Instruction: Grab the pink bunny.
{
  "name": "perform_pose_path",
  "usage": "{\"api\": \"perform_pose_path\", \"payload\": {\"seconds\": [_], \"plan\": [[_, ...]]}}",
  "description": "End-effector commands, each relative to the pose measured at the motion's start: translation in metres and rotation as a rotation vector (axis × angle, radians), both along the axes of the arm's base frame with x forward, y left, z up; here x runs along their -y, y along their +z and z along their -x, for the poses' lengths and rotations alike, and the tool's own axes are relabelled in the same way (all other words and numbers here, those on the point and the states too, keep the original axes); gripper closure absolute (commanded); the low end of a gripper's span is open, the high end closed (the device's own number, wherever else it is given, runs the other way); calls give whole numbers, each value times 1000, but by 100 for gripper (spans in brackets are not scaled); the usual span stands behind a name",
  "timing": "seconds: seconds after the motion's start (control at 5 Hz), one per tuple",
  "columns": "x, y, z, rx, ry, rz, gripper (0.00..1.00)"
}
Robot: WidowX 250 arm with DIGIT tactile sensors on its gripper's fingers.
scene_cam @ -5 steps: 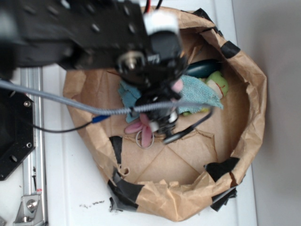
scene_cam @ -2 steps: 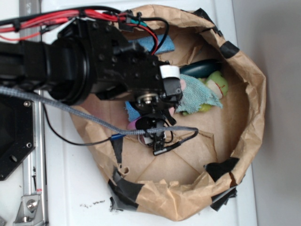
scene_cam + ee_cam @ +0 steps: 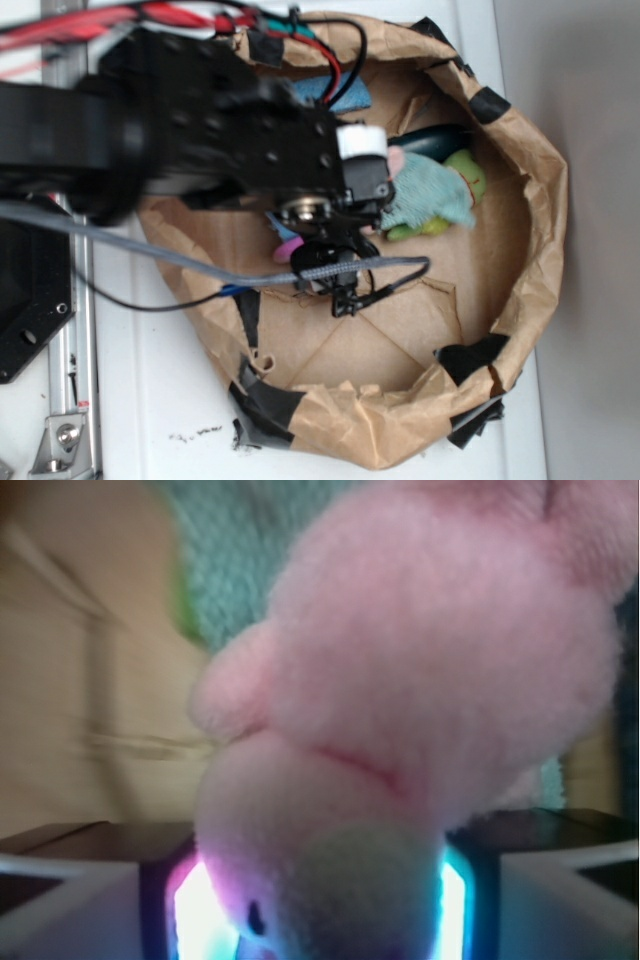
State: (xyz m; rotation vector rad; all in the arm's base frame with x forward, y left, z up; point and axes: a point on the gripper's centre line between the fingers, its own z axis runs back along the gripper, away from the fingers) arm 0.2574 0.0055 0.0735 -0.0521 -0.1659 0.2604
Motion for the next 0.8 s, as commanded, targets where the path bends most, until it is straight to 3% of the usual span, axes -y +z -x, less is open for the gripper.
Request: {"api": "perform_pose_path", "payload": {"seconds": [0.0, 0.2, 0.6], "plan": [[6, 100, 20, 143, -177, 45, 100], [6, 112, 24, 70, -248, 84, 100], [3, 99, 18, 22, -185, -27, 100]]}}
